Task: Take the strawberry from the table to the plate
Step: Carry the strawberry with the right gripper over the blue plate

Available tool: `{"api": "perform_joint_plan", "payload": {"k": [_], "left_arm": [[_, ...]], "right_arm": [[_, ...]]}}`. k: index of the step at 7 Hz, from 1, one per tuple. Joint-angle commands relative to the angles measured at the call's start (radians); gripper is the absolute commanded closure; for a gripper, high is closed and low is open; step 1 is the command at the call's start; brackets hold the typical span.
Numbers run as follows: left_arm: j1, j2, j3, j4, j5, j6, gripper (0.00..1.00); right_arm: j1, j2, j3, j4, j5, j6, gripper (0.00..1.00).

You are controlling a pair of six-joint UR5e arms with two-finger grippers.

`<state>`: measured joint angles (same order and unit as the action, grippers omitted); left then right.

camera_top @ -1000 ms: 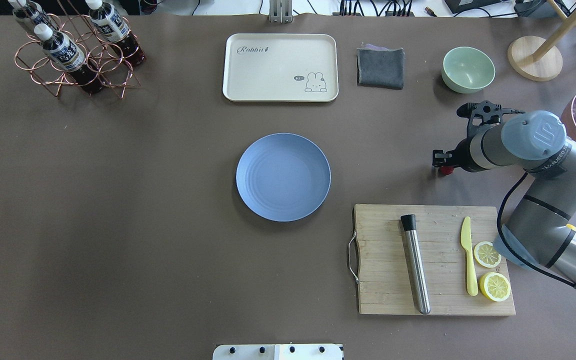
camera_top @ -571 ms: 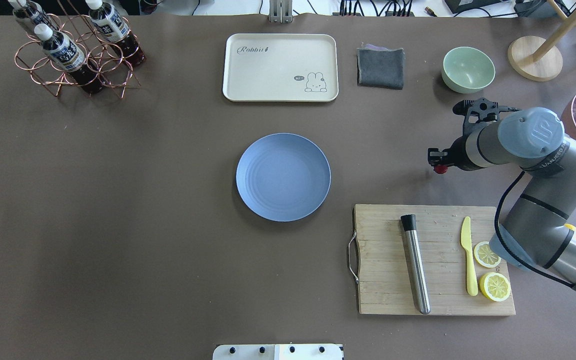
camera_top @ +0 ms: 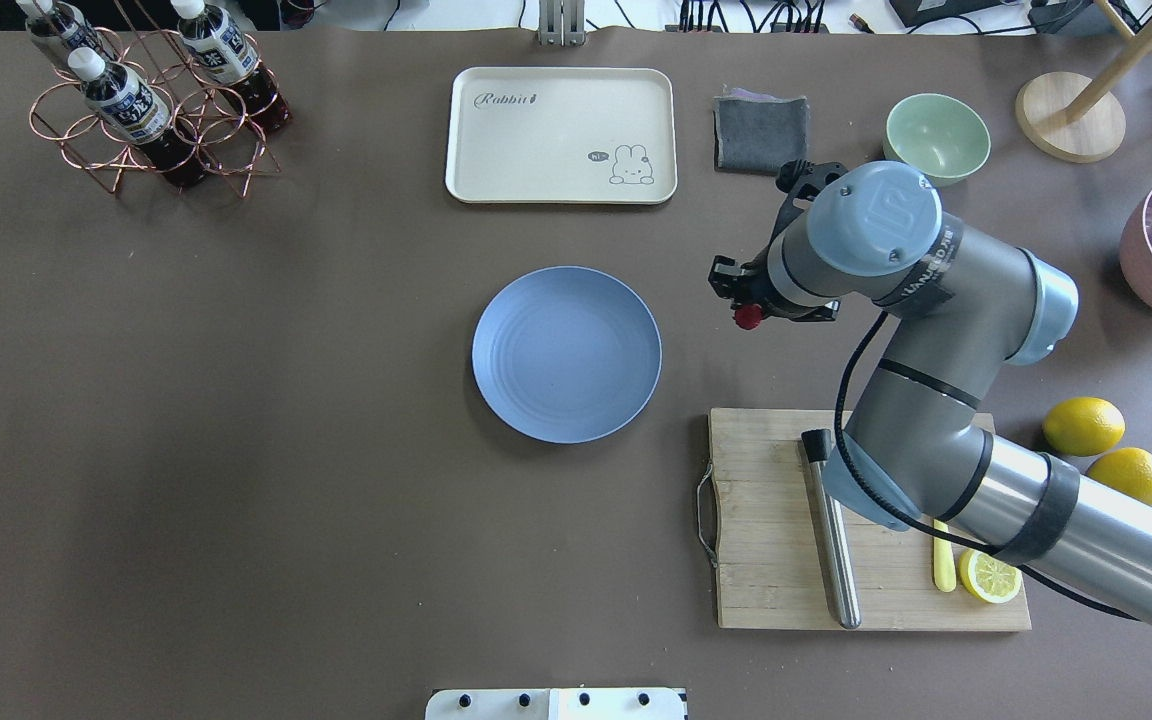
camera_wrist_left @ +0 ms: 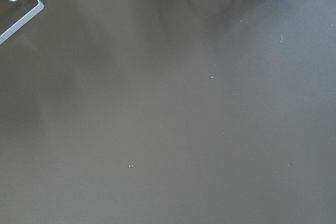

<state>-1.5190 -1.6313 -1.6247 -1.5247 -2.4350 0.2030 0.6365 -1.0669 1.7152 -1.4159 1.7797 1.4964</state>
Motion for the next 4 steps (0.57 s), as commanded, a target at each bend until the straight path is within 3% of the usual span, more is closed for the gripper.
{"api": "perform_joint_plan", "payload": {"k": [1,3,4], "left_arm": [[-0.001,0.025,-0.007,-0.011,0.001,0.003,0.02],[-0.003,0.037,-0.015,-0.014,-0.001,0.003,0.02],[-0.001,0.041,-0.017,-0.014,-0.001,0.003,0.02]], "right_arm": [[-0.07,0.141,-0.095,-0.04,-0.089,0.179,1.0],[-0.115,0.241,-0.201,-0.038,-0.149,0.305,1.0],[-0.153,0.251,-0.203,-0.04,-0.181,0.326,1.0]]}}
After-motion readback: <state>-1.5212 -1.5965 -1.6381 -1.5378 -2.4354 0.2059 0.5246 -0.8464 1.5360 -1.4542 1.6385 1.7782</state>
